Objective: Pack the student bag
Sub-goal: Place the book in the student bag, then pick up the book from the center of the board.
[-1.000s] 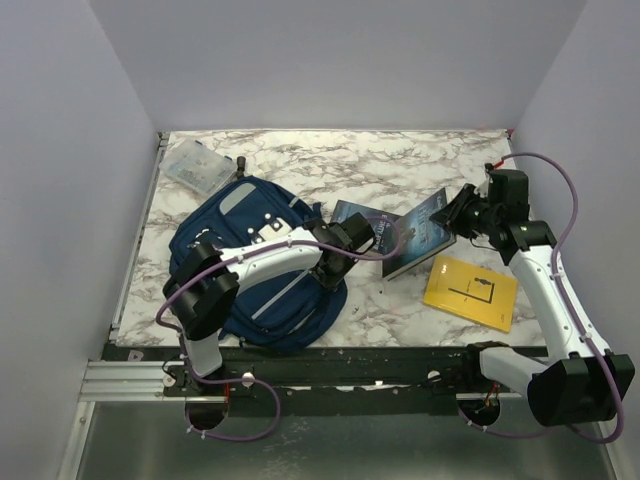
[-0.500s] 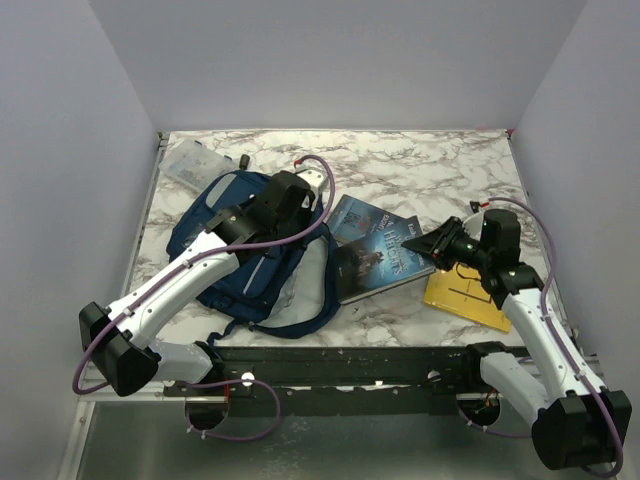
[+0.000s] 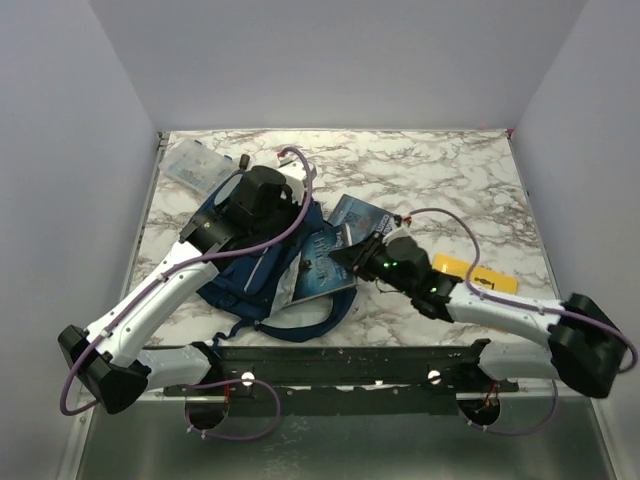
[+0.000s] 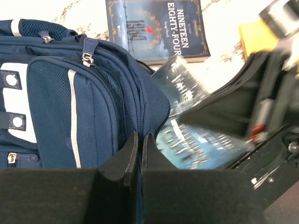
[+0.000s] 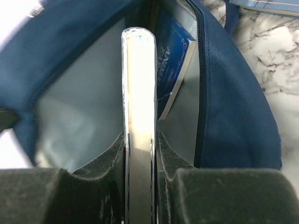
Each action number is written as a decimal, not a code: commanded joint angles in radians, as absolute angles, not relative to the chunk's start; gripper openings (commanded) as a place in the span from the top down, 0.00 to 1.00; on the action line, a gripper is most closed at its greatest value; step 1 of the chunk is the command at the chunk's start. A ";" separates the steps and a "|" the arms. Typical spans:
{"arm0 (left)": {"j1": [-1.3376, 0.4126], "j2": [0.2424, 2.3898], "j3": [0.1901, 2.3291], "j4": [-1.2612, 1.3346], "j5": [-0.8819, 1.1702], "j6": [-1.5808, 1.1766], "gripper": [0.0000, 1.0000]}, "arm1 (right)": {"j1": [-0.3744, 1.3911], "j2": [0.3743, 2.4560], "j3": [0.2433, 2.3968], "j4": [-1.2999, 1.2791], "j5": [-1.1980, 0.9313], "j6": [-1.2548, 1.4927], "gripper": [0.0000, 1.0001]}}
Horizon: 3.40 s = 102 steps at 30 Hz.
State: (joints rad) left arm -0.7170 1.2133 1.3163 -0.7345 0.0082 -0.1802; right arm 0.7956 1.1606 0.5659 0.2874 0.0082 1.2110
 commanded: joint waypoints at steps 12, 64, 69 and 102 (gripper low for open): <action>-0.591 1.093 1.221 -0.521 0.234 -0.204 1.00 | 1.011 1.881 0.799 1.243 0.727 1.131 0.99; -0.611 1.208 1.173 -0.569 0.206 -0.261 1.00 | 0.611 1.160 0.580 0.142 0.025 0.551 0.07; -0.621 1.171 1.006 -0.560 0.227 -0.375 1.00 | 0.375 1.193 0.606 0.118 -0.130 0.560 0.02; -0.812 1.968 1.524 -0.462 0.027 -0.923 0.13 | 0.022 1.824 0.871 0.341 -0.506 0.485 0.10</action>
State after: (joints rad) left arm -0.8246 1.9041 1.4433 -0.4557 0.0639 -0.8173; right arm 0.0269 1.7912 0.8459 0.3431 -0.4736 0.5198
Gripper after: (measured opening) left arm 0.819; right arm 0.906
